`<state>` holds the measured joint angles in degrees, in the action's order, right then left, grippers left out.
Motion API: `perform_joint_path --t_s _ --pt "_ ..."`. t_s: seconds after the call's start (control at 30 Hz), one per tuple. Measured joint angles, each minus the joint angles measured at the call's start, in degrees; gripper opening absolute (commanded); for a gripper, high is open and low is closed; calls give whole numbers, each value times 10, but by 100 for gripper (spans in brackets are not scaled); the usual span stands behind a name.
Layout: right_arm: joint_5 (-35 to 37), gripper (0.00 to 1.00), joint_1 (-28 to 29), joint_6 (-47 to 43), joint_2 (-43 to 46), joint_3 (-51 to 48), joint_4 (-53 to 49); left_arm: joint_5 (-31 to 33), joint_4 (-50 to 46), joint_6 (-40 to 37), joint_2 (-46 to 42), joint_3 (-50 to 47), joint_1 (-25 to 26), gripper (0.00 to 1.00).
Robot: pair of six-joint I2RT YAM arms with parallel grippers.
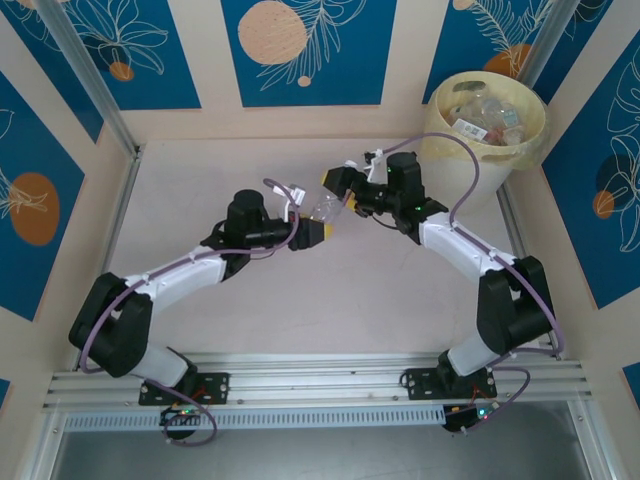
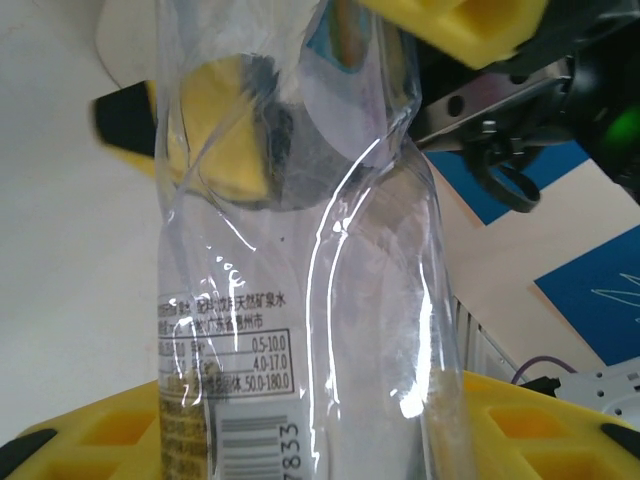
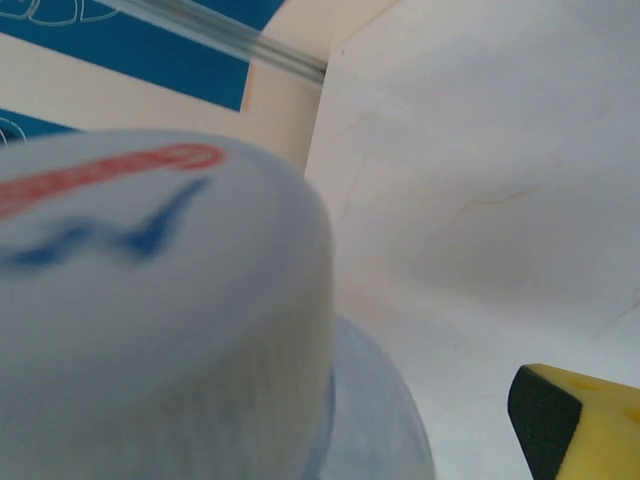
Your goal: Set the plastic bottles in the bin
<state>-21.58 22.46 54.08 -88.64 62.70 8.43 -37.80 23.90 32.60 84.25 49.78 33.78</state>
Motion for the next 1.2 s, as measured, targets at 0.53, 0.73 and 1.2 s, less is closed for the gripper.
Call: perform_joint_path --t_s 0.53,0.73,1.2 --pt "50 41 14 -50 25 10 -43 -1 7 -21 27 5 4 100" --pt "102 40 -6 -107 72 24 -101 16 21 -37 -12 -25 4 100" --pt "284 40 -100 -290 164 238 -196 217 40 -92 -109 -115 4 100"
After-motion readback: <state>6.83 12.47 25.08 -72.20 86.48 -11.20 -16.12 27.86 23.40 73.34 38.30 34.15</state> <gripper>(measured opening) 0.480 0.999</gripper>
